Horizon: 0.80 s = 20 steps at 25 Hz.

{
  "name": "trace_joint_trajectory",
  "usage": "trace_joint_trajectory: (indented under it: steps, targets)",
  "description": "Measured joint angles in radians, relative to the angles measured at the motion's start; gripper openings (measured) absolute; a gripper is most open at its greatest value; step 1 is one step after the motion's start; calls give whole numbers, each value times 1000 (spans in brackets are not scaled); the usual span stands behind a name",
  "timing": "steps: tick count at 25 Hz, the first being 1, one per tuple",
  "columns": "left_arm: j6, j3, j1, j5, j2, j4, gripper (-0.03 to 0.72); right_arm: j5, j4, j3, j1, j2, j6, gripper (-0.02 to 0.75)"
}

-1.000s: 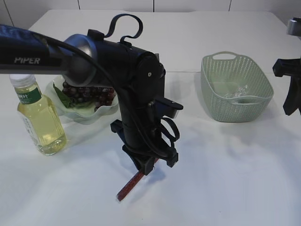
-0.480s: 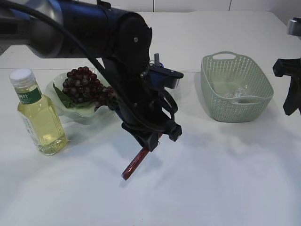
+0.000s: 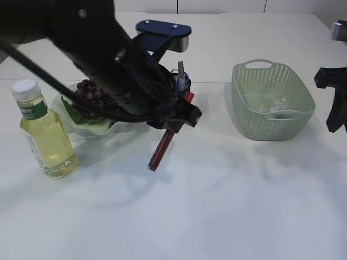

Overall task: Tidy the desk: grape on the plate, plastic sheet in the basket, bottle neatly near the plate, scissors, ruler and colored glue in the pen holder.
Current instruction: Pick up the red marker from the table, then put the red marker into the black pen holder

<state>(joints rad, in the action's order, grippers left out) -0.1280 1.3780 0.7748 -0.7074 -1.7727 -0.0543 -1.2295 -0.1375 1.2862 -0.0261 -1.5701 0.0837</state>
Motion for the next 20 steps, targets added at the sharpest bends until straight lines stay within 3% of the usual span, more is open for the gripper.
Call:
trace_joint_trajectory:
  steps: [11, 20]
  targets:
    - [-2, -327, -22, 650, 126, 84, 92, 0, 0, 0, 0, 0, 0, 242]
    - [-2, -381, -135, 1139, 83, 94, 92, 0, 0, 0, 0, 1, 0, 242]
